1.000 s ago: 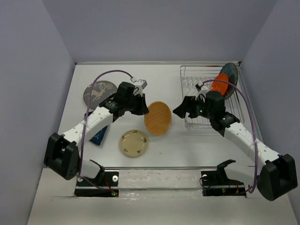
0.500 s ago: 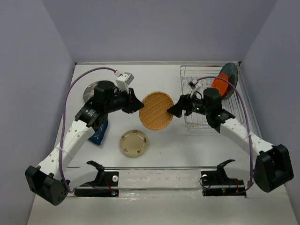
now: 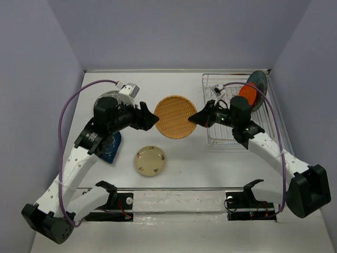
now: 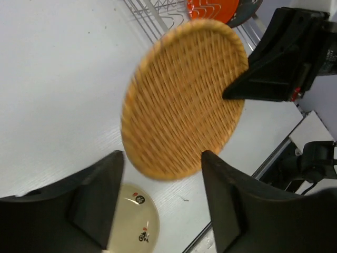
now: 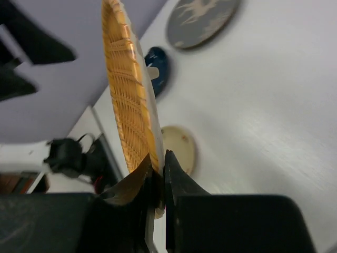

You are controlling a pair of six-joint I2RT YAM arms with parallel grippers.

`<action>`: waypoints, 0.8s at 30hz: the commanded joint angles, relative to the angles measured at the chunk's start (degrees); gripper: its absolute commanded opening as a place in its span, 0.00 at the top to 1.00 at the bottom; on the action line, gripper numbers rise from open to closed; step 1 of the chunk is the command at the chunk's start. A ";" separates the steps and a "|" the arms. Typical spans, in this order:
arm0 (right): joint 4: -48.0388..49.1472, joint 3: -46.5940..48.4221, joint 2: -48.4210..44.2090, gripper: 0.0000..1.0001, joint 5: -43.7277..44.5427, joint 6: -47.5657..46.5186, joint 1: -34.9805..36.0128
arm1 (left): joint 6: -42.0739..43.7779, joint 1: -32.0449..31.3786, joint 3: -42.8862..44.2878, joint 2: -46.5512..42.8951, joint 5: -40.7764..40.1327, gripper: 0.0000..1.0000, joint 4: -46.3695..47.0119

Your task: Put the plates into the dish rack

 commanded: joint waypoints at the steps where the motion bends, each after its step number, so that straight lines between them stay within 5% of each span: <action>1: -12.31 8.06 -3.63 0.93 27.09 -4.26 -2.66 | 2.29 -0.48 -1.69 -8.09 -7.80 0.20 -0.37; 8: -18.24 16.05 -6.12 0.93 64.57 -15.94 -9.68 | 1.87 -0.65 -13.71 -18.73 -10.04 0.07 4.08; 16: -11.65 23.88 3.99 0.93 73.05 -28.77 -19.36 | 0.63 -0.92 -19.63 -20.85 -4.15 0.07 9.37; 24: -11.21 29.25 14.19 0.93 73.58 -34.94 -20.69 | 1.51 -4.16 -19.27 -23.22 -9.77 0.07 8.15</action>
